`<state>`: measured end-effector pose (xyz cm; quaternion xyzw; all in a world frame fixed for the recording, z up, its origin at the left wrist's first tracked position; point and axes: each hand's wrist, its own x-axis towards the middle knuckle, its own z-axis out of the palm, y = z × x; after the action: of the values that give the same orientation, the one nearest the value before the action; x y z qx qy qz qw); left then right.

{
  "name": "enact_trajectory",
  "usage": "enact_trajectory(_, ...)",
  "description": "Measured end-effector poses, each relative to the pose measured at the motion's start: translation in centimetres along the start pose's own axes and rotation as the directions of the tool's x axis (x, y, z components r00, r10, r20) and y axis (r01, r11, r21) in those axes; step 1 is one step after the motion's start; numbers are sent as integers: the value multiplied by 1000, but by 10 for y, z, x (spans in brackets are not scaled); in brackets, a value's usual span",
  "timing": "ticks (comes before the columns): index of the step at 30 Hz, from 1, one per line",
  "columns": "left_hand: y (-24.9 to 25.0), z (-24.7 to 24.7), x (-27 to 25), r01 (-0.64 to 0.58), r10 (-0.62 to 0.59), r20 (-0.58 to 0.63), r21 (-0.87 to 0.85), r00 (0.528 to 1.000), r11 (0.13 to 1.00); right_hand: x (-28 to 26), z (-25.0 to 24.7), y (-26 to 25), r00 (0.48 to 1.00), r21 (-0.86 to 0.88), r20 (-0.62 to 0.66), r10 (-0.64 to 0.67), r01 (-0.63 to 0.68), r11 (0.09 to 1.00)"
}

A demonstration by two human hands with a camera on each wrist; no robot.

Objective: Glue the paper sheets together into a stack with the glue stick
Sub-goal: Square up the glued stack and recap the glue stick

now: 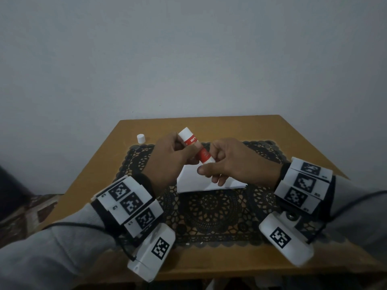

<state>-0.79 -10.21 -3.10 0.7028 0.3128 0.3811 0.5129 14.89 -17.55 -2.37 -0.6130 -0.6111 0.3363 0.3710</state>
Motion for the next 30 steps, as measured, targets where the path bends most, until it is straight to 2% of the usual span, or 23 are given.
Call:
enact_trajectory(2, 1, 0, 1, -5, 5, -14, 0, 1000, 1000, 1, 1, 0, 1000, -22, -26, -12, 11, 1000)
enact_trajectory(7, 2, -6, 0, -6, 6, -19, -24, 1000, 1000, -2, 0, -2, 997, 58, 72, -12, 8, 998)
enact_trajectory(13, 9, -2, -3, -76, 76, 1, 19, 997, 997, -3, 1, -7, 1000, -38, -26, -17, 16, 999)
enact_trajectory(18, 7, -5, 0, -80, 81, -23, 10, 996, 997, -4, 0, -9, 999, 77, 31, -37, 34, 996)
enact_trajectory(20, 5, -6, 0, -64, 63, 19, 27, 998, 998, -2, 0, -8, 999, 67, -9, -47, 48, 997)
enact_trajectory(23, 0, -15, 8, -54, 35, 100, 185, 994, 981, 1, -3, -1, 996, 17, -72, -44, 45, 999)
enact_trajectory(25, -4, -34, 25, -82, 60, 69, 392, 996, 916, 4, -8, 4, 993, 6, -115, -29, 30, 1000)
enact_trajectory(26, -6, -47, 36, -81, 71, 40, 511, 997, 856, 5, -11, 6, 991, 3, -133, -22, 22, 1000)
enact_trajectory(28, -8, -73, 60, -38, 53, 3, 725, 999, 688, 7, -17, 8, 987, 7, -161, -15, 16, 1000)
enact_trajectory(30, -12, -96, 82, 6, -22, 6, 875, 1000, 485, 11, -21, 11, 985, 22, -172, -31, 35, 999)
